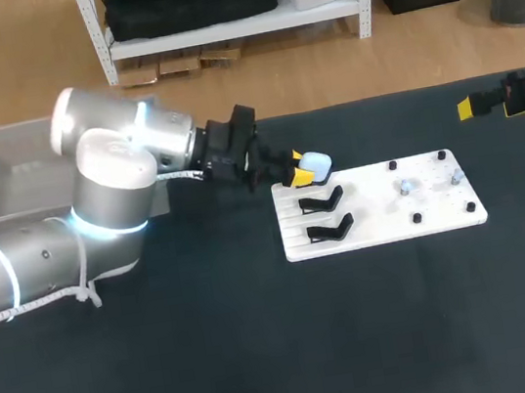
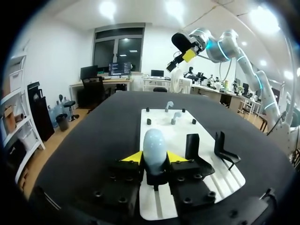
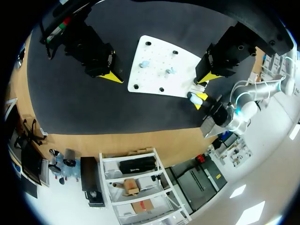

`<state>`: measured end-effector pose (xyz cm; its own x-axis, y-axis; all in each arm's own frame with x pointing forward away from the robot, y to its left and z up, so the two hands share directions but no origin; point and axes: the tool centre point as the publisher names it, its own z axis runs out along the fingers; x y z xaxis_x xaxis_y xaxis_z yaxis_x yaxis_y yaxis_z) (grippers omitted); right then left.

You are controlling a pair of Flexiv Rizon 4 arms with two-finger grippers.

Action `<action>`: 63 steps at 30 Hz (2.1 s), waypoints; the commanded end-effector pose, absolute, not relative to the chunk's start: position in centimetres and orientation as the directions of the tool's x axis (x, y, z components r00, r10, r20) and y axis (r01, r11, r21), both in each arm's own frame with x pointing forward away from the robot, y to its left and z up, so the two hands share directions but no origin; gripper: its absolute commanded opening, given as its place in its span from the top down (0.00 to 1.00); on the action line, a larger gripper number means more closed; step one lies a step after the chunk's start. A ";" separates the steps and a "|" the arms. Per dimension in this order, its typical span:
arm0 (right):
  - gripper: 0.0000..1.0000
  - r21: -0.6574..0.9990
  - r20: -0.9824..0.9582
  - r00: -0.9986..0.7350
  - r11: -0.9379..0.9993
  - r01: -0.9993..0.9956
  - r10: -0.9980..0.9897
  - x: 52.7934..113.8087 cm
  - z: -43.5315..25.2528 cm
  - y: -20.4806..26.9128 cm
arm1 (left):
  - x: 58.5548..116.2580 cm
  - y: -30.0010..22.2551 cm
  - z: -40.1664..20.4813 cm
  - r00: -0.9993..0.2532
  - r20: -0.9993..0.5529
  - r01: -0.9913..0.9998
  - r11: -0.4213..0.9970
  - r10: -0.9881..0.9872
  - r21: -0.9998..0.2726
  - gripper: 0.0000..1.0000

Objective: Pick up each earbud case from the left stands, insert the matching earbuds, close the lid, and place the case in the box.

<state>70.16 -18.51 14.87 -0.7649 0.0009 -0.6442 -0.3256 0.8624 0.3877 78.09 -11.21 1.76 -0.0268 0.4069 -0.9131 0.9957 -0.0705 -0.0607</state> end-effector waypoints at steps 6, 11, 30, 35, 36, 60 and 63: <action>0.00 0.386 -0.644 -0.765 0.863 -0.325 0.000 70.2 14.8 -18.5 | 77.3 -9.8 3.4 -0.012 -0.934 0.998 -0.056 0.357 -0.034 1.00; 0.00 0.386 -0.644 -0.765 0.863 -0.325 0.000 70.2 14.8 -18.5 | 76.5 -9.4 6.2 0.007 -0.957 0.999 -0.044 0.289 -0.006 1.00; 0.00 0.386 -0.644 -0.765 0.863 -0.325 0.000 70.2 14.8 -18.5 | 75.2 -10.0 9.7 0.062 -0.978 0.998 -0.033 0.199 0.056 1.00; 0.00 0.386 -0.644 -0.765 0.863 -0.325 0.000 70.2 14.8 -18.5 | 75.2 -10.0 9.7 0.062 -0.978 0.998 -0.033 0.199 0.056 1.00; 0.00 0.386 -0.644 -0.765 0.863 -0.325 0.000 70.2 14.8 -18.5 | 75.2 -10.0 9.7 0.062 -0.978 0.998 -0.033 0.199 0.056 1.00; 0.00 0.367 -0.646 -0.762 0.856 -0.364 -0.046 69.3 14.9 -17.5 | 70.4 -13.2 9.1 0.045 -0.990 0.997 0.060 0.132 0.053 1.00; 0.00 0.350 -0.648 -0.756 0.847 -0.400 -0.090 68.1 15.0 -16.3 | 70.1 -13.4 9.1 0.051 -0.991 0.997 0.059 0.124 0.059 1.00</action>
<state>69.00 -16.74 14.59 -0.7589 -0.0842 -0.6457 -0.3957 0.8472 0.3545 70.57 -13.40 9.20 0.0474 0.1300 -0.9904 0.9989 0.0009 0.0479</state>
